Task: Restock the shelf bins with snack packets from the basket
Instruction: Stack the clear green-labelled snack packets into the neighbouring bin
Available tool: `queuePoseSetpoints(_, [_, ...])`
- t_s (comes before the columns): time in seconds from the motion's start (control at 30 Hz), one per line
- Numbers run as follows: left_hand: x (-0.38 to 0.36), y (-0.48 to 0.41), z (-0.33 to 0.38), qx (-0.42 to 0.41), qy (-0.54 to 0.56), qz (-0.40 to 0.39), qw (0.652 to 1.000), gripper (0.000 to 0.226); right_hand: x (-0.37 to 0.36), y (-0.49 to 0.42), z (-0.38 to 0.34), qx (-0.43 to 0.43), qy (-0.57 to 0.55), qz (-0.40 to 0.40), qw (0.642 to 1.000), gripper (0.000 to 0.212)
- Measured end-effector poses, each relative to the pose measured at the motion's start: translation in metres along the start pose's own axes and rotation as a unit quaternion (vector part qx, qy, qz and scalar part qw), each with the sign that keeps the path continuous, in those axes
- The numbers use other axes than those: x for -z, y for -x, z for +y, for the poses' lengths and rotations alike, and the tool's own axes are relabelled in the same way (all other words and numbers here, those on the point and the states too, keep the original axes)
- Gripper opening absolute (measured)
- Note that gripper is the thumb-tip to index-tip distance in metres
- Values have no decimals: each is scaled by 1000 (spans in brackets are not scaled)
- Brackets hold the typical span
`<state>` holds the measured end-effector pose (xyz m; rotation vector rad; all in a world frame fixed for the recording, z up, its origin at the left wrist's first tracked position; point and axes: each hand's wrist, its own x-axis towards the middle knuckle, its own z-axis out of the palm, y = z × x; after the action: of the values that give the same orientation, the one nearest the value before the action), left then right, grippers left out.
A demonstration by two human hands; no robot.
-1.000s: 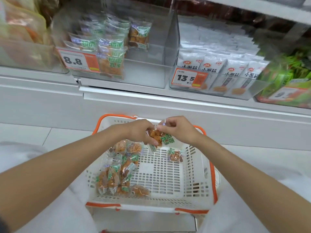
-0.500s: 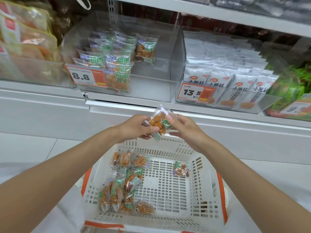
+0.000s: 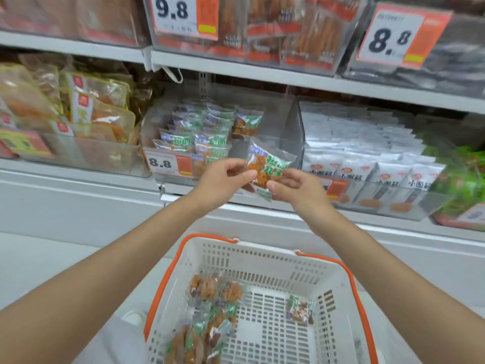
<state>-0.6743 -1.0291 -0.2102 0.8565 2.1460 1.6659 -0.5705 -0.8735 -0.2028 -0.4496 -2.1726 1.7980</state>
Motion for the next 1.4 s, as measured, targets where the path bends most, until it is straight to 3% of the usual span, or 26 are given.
queuePoseSetpoints(0.07, [10, -23, 15, -23, 5, 29, 999, 19, -3, -19, -19, 40, 22, 24, 999, 28])
queuePoseSetpoints(0.17, [24, -63, 30, -45, -27, 65, 996, 34, -12, -59, -37, 75, 90, 65, 991, 20])
queuePoseSetpoints(0.3, [44, -120, 30, -69, -118, 130, 982, 40, -24, -119, -39, 64, 174, 116, 976, 15])
queuePoseSetpoints(0.4, [54, -165, 18, -45, -153, 98, 982, 24, -28, -163, -30, 5, 194, 125, 973, 17])
queuePoseSetpoints(0.47, [54, -187, 10, -11, -155, 57, 986, 28, -27, -192, -17, -40, 217, 106, 970, 15])
queuePoseSetpoints(0.57, [54, -205, 1, 25, -228, 23, 973, 36, -31, -232, 1, -84, 250, 76, 962, 33])
queuePoseSetpoints(0.67, [58, -209, -12, 22, -305, 19, 952, 40, -41, -251, 13, -94, 303, 66, 946, 21])
queuePoseSetpoints(0.8, [64, -213, -29, 0, -344, 14, 939, 45, -51, -261, 31, -93, 327, 69, 938, 41])
queuePoseSetpoints(0.9, [67, -211, -34, -19, -450, 20, 892, 42, -55, -267, 43, -77, 334, 91, 935, 20])
queuePoseSetpoints(0.97, [68, -209, -34, -12, -446, 13, 895, 41, -54, -266, 45, -74, 332, 98, 935, 17])
queuePoseSetpoints(1.17, [69, -206, -34, -2, -426, -4, 905, 40, -55, -259, 45, -89, 372, 103, 918, 60])
queuePoseSetpoints(1.4, [70, -198, -25, 34, -430, -34, 902, 40, -54, -252, 43, -117, 367, 74, 920, 59])
